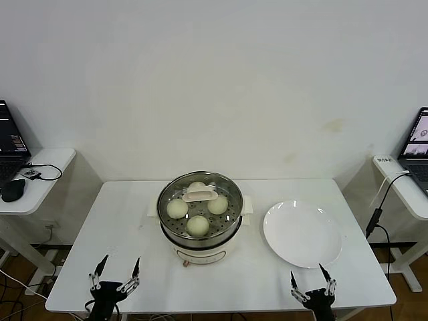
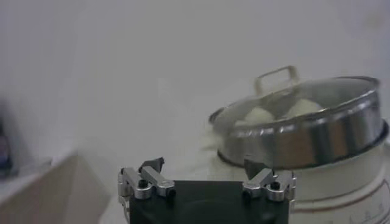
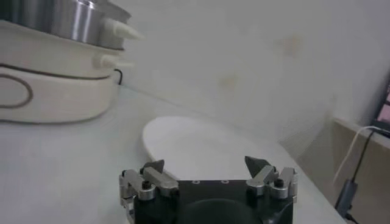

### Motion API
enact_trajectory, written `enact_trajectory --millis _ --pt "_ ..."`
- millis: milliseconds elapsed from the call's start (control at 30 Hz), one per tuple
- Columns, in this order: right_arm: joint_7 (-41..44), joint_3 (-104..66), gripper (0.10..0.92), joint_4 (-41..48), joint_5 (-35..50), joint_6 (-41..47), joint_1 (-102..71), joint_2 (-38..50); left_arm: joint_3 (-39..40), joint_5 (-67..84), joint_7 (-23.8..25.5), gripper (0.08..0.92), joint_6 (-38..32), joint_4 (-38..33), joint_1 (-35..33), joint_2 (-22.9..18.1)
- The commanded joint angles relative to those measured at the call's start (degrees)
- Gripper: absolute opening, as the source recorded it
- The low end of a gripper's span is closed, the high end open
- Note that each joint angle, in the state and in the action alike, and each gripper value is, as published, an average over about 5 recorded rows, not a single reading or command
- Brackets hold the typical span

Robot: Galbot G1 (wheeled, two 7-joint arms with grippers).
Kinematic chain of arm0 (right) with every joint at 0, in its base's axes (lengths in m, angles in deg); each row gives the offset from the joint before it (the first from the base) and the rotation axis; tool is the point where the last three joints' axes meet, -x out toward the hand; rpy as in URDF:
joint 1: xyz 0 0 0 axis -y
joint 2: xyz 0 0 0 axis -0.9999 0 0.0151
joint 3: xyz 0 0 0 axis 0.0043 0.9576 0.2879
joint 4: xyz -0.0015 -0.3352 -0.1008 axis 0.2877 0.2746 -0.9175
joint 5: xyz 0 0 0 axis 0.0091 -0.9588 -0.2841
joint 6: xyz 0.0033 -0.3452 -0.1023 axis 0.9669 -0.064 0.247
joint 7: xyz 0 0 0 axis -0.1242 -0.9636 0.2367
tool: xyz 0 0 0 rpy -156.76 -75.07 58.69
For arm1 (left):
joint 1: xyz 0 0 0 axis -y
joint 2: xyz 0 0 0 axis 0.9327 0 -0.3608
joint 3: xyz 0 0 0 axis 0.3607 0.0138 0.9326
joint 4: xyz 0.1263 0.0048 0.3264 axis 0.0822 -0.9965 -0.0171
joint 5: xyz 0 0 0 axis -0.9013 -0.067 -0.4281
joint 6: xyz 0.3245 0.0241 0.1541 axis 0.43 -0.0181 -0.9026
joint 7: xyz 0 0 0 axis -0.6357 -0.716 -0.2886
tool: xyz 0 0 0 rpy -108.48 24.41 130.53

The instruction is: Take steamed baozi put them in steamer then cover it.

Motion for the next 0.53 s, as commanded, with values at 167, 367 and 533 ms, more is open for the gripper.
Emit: enact_trajectory --millis 167,367,533 --pt "2.3 2.7 0.823 -3.3 3.3 2.2 -1.9 0.4 -1.5 11.7 0.4 0.823 -4.3 4.3 -1.6 -0.1" --pt "2.4 5.3 0.823 -5.7 6.0 4.3 -3.5 0.6 -1.6 12.0 0.4 0.823 -4.2 4.8 -1.0 0.2" --pt "2.6 6.0 0.823 -6.4 6.3 4.4 -3.8 0.3 -0.9 12.4 0.7 0.823 -4.3 4.5 -0.7 -0.1"
